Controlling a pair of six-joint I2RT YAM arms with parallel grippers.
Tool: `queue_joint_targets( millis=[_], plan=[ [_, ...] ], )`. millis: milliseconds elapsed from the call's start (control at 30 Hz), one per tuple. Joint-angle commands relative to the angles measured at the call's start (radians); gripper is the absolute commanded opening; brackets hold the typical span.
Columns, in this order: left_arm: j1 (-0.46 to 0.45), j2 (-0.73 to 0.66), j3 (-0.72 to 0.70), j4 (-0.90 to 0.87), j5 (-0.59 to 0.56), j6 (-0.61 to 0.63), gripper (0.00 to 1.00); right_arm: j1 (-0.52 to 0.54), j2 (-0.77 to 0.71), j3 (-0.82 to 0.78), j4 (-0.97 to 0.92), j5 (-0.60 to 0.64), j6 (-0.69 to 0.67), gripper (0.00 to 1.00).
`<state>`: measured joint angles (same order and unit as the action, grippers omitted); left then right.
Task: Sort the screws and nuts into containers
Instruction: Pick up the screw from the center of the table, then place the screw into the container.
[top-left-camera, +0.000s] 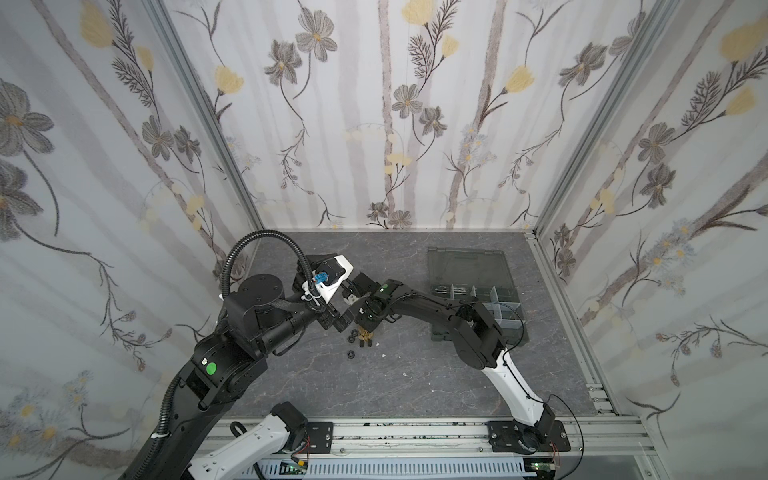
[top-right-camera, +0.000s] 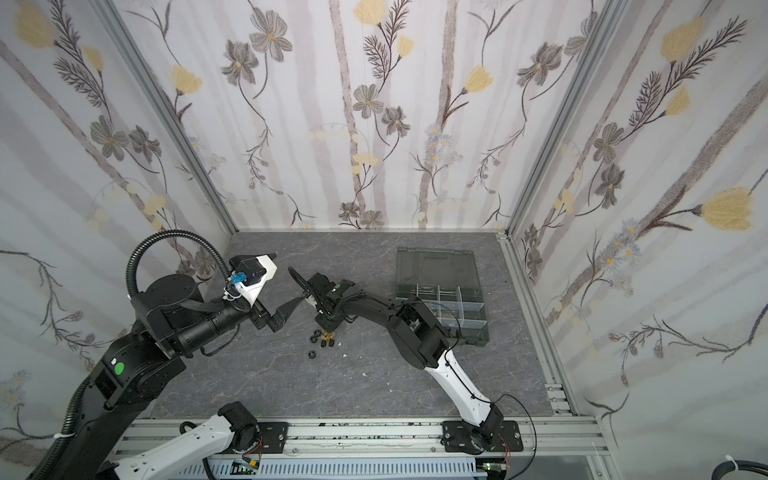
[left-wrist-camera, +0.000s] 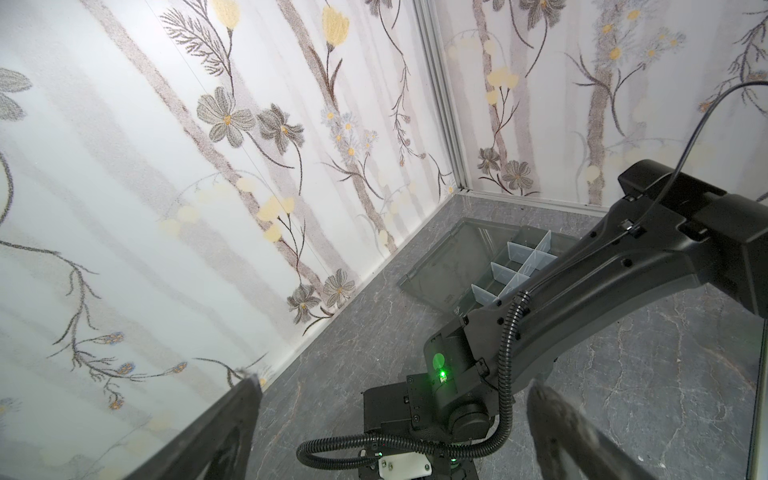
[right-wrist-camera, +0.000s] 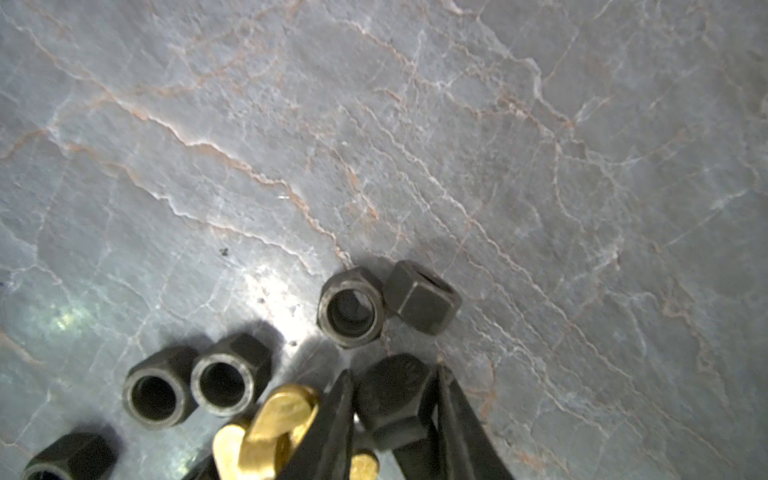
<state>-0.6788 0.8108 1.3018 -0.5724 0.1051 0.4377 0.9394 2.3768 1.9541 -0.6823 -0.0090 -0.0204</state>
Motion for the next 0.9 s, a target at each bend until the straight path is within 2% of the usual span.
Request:
queue_joint_targets(
  millis=[0,167,400,567,867],
  plan=[
    [0.002,-0.002,-0.001,0.013,-0.005,0.004,1.00,-0.001,0.009,0.002,-0.024,0.007,-0.016,0.22],
    [0.001,-0.002,-0.001,0.017,-0.007,0.004,1.00,-0.014,-0.018,-0.018,-0.033,0.028,-0.013,0.14],
    [0.000,-0.001,-0.029,0.029,-0.010,0.008,1.00,-0.075,-0.180,-0.136,0.000,-0.018,0.041,0.12],
    [0.001,0.006,-0.023,0.028,-0.014,0.012,1.00,-0.163,-0.364,-0.339,0.049,-0.054,0.119,0.12],
    [0.000,0.038,-0.015,0.014,-0.002,0.005,1.00,-0.380,-0.821,-0.786,0.046,-0.003,0.341,0.12]
  ],
)
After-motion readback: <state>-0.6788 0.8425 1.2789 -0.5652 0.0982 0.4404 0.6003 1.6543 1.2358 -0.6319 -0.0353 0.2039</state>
